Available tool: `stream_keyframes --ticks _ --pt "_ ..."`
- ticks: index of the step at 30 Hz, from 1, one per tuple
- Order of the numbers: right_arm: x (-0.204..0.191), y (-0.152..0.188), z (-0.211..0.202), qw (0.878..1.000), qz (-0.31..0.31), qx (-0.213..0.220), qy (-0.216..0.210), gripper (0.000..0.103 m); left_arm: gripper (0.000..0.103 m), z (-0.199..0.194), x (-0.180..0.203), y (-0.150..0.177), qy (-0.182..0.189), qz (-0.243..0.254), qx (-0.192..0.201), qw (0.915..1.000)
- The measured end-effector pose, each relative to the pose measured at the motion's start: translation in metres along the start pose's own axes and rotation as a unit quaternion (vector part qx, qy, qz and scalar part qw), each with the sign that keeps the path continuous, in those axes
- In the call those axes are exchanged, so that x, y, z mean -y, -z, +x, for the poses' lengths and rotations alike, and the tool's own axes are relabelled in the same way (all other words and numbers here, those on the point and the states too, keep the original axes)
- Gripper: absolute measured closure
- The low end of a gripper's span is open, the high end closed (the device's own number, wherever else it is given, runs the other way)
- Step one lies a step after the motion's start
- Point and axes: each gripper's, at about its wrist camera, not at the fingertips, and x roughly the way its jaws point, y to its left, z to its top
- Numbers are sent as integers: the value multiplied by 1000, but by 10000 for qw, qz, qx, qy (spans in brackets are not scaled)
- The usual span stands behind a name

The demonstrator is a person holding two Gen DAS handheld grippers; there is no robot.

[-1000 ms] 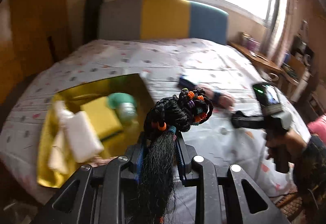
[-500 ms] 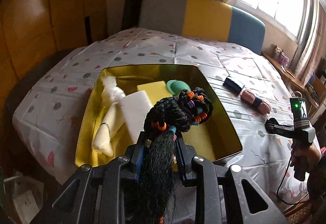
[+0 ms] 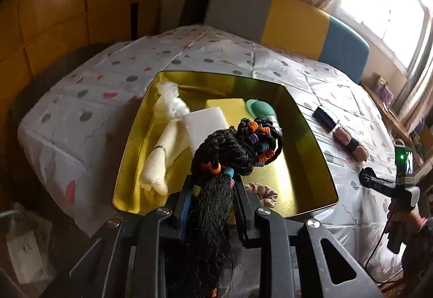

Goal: Organize soft objects
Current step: 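Lower the hair extension into the gold tray and open the left gripper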

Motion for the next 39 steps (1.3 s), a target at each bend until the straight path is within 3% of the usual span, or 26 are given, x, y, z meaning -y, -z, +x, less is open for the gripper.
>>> stream_keyframes --ticks 7,14,19,29,39 --pt "-1 0 0 10000 -33 -6 22 76 77 8 -31 2 151 -644 -194 9976" --pt "0 -1 0 10000 -51 -22 26 76 75 46 -13 -3 91 -136 -645 9978" --pt "0 -2 1 10000 -56 -18 25 76 62 60 -10 -9 -191 -89 -674 9975" --pt "2 -2 1 10000 -81 -4 40 76 60 28 -14 -9 -352 -129 -266 9989" --pt "-2 -1 0 9997 -177 25 140 78 60 -14 5 -8 -488 152 352 9981"
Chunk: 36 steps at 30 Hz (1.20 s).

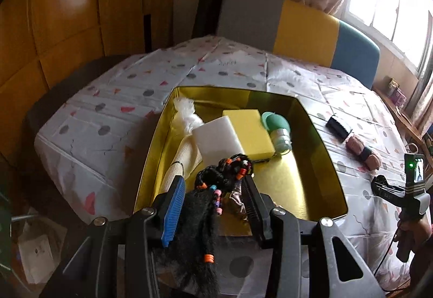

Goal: Organize soft objects
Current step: 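Lower the hair extension into the gold tray and open the left gripper, then carry the black scrunchie into the gold tray and open the right gripper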

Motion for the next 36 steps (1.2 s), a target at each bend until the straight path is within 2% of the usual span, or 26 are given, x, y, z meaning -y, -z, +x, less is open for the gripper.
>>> stream_keyframes --ticks 19,26,31,36 --pt "-3 2 -2 9999 -115 26 90 79 60 -14 13 5 67 194 97 9997" --pt "-5 0 -9 9999 37 -145 4 81 60 -20 12 6 153 212 166 9995" --pt "-12 1 -40 9991 283 206 -245 81 60 -27 10 7 175 218 240 9993" --pt "-40 -5 -90 9934 172 754 -848 81 60 -30 6 7 200 184 255 9993"
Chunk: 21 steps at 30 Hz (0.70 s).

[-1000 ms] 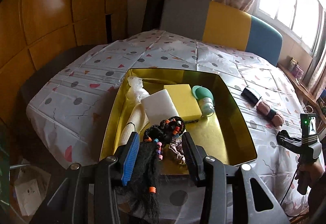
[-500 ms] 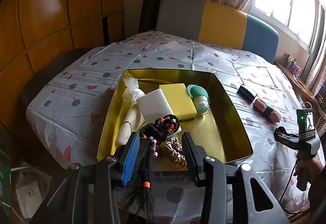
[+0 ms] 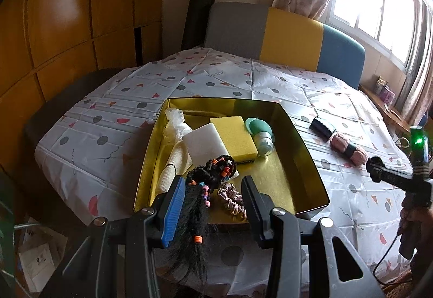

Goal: Organize soft objects
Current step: 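Carry the black scrunchie into the gold tray and open the right gripper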

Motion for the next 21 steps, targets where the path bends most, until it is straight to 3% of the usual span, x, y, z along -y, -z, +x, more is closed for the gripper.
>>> stream_keyframes --ticks 4,10,17,21 --pt "-47 -12 -27 9972 -403 364 -519 81 60 3 -4 -1 -15 -28 -27 10000" --pt "-110 -17 -41 9890 -851 500 -1101 81 60 7 -8 -4 -79 -14 18 10000" --pt "-169 -6 -27 9783 -1264 156 -1635 81 60 11 -13 -6 -105 -31 50 9999" --pt "-185 -5 -16 9763 -1352 -26 -1690 81 60 14 -17 -6 -112 -27 41 9999"
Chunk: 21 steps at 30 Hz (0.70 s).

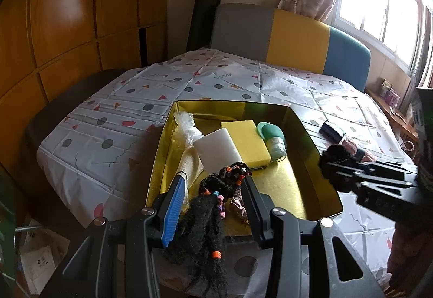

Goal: Organize soft objects
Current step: 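Carry the black scrunchie into the gold tray and open the right gripper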

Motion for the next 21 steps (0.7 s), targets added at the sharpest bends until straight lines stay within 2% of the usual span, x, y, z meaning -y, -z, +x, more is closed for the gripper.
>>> stream_keyframes --ticks 18,21 --pt "-10 -18 86 9947 272 -993 -55 80 60 22 -31 5 -21 -403 -215 9990" --pt "-9 -18 106 9901 386 -1345 -117 69 60 24 -34 6 -48 -438 -244 9987"
